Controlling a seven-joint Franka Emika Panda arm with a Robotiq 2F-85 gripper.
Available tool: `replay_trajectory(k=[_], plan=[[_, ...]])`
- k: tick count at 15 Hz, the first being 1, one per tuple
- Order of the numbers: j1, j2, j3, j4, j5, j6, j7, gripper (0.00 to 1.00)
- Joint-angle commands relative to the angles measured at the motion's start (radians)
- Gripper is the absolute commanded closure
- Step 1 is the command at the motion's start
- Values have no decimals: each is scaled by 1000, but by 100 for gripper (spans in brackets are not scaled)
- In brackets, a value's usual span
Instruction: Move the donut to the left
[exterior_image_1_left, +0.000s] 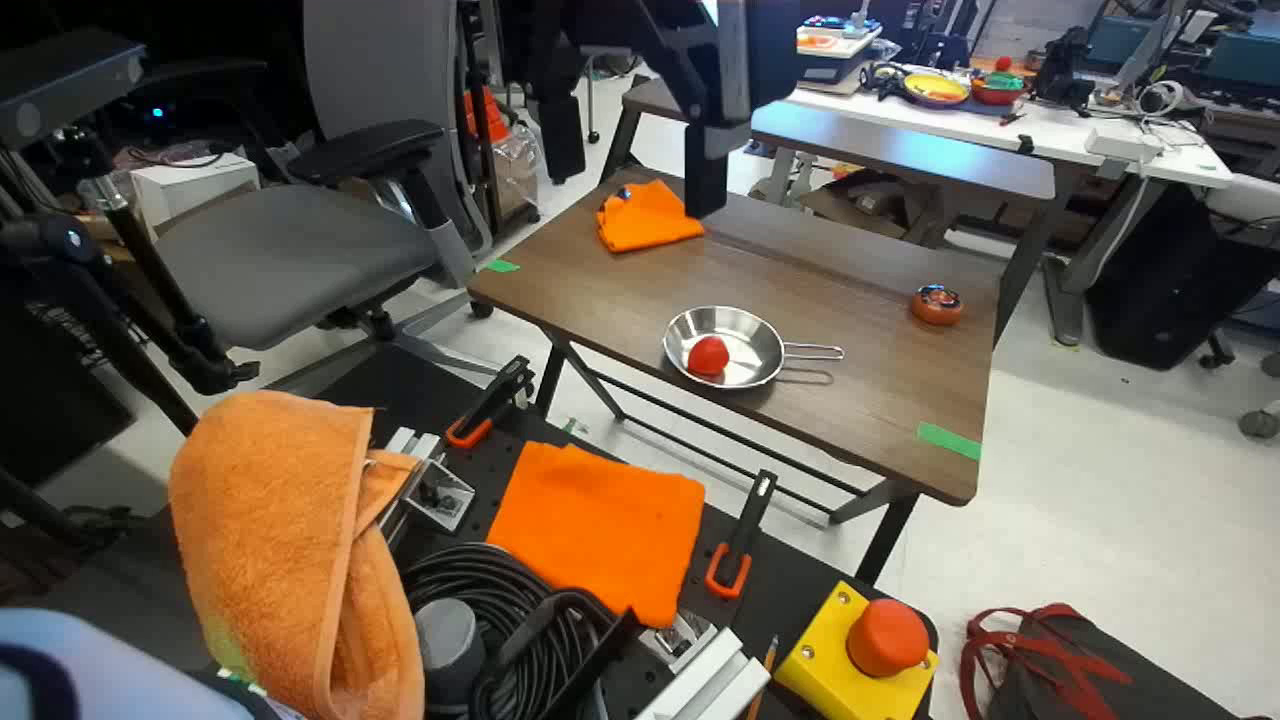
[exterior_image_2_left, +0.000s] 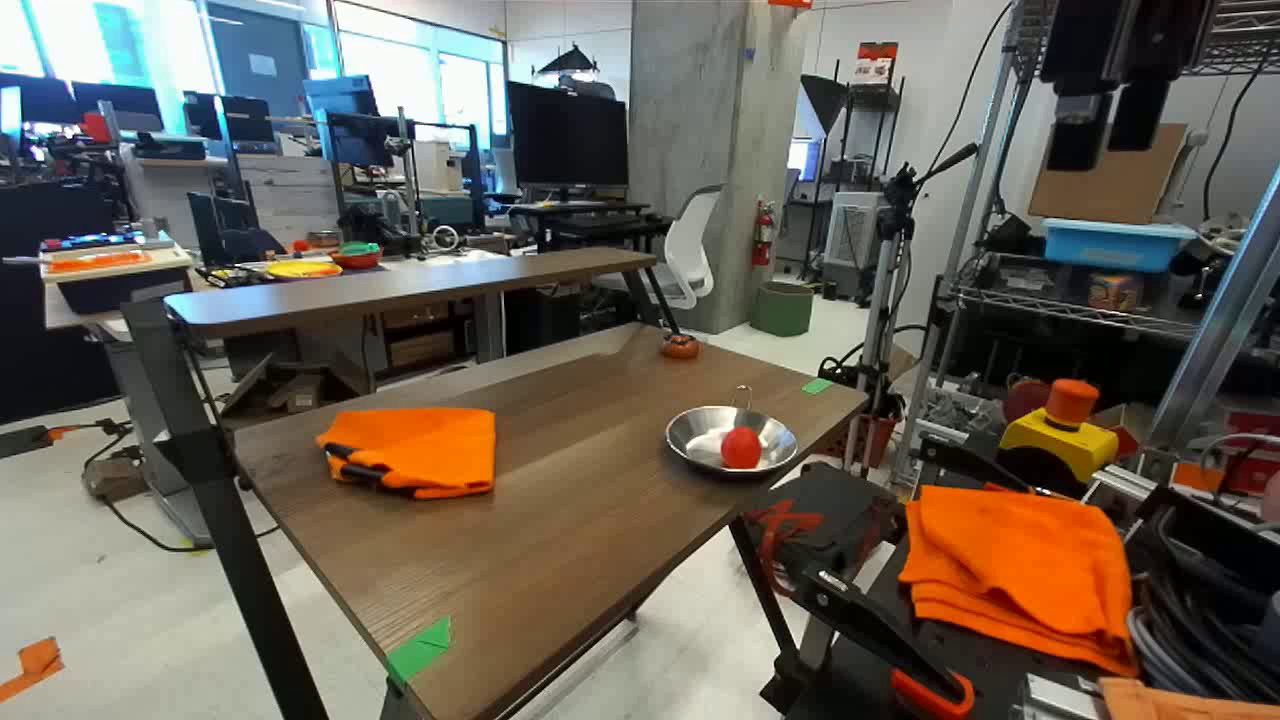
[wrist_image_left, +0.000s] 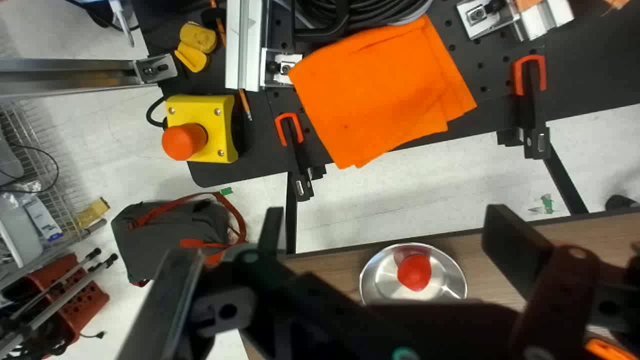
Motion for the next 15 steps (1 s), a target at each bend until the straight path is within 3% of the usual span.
replay_trajectory(k=[1, 13, 15], plan=[[5, 1, -6, -1, -4, -3, 3, 0], [5, 4, -6, -4, -4, -3, 3, 0], [-16, 43, -28, 40, 0, 11, 4, 0]])
